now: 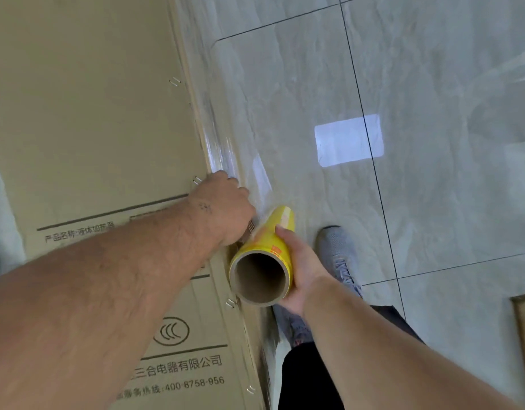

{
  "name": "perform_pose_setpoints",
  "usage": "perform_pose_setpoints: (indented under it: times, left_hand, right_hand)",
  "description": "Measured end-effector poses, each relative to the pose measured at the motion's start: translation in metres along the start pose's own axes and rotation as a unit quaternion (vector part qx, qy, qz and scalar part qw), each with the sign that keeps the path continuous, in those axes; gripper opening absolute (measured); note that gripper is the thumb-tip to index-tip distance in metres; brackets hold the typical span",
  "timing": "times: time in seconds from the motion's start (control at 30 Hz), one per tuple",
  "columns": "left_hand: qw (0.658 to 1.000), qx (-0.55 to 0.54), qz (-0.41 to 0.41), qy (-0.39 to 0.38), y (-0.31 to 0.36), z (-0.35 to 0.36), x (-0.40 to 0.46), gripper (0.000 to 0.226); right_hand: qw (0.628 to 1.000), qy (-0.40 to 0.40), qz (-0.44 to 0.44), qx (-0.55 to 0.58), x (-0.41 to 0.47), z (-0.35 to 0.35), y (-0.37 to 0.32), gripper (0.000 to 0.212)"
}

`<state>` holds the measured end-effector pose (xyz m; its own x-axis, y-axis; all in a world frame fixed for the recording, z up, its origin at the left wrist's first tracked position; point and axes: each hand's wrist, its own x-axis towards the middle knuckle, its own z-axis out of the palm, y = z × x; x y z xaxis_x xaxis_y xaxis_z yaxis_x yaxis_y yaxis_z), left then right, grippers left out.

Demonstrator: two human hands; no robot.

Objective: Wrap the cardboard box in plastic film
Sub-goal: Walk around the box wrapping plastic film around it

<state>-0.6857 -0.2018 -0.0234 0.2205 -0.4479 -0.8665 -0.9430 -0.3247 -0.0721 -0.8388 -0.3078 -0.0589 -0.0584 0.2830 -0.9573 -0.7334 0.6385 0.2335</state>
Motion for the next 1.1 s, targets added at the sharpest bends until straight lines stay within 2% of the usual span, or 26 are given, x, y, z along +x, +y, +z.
perform_pose_setpoints:
  times: [0.07,0.17,0.2,0.3,0.4,0.5,0.6,0.7,0.77,0.83,0.9,1.0,1.1]
  left_hand:
    - [1.0,-0.012,0.013,0.003,0.003,-0.001,-0.005,0.033]
    - [0.999,-0.036,0.022,0.01,0.01,-0.001,-0.013,0.031]
    - [0.999,-0.042,0.024,0.013,0.011,-0.003,-0.015,0.03]
    - [0.998,-0.048,0.033,0.005,0.014,-0.007,-0.017,0.023]
    - [0.999,-0.017,0.035,-0.01,0.014,-0.003,-0.015,0.025]
    - [0.999,0.011,0.047,-0.016,0.02,0.002,-0.018,0.024]
    - [0.999,0.014,0.049,-0.008,0.023,0.004,-0.017,0.027]
    - [0.999,-0.014,0.034,-0.005,0.023,0.004,-0.016,0.033]
    - [0.999,-0.014,0.031,-0.001,0.026,0.005,-0.016,0.036]
    - [0.999,0.001,0.031,-0.004,0.027,0.007,-0.015,0.037]
    - [0.999,0.004,0.034,-0.004,0.03,0.011,-0.012,0.039]
    - [0.999,-0.025,0.031,0.001,0.037,0.013,-0.01,0.041]
    - [0.998,-0.053,0.027,-0.013,0.046,0.008,-0.014,0.04]
  right_hand:
    - [0.997,0.03,-0.011,-0.064,-0.003,0.001,-0.001,0.088]
    - [0.976,0.072,-0.014,-0.204,-0.004,-0.009,-0.002,0.114]
    - [0.965,0.085,-0.006,-0.247,-0.008,-0.012,-0.003,0.109]
    - [0.932,0.1,0.042,-0.346,-0.017,-0.013,-0.007,0.077]
    - [0.912,0.1,0.049,-0.396,-0.009,0.001,-0.014,0.087]
    - [0.924,0.115,0.027,-0.364,0.001,0.005,-0.014,0.094]
    - [0.962,0.109,0.022,-0.248,0.001,-0.013,-0.003,0.098]
    - [0.994,0.047,0.037,-0.088,-0.006,-0.025,0.018,0.087]
    - [0.999,0.005,0.037,0.003,-0.008,-0.027,0.03,0.079]
    - [0.998,-0.027,0.031,0.055,-0.007,-0.027,0.036,0.082]
    - [0.998,-0.019,0.025,0.046,-0.008,-0.027,0.035,0.083]
    - [0.998,0.019,0.011,-0.054,-0.016,-0.032,0.03,0.079]
    - [0.973,0.072,-0.017,-0.219,-0.023,-0.041,0.028,0.11]
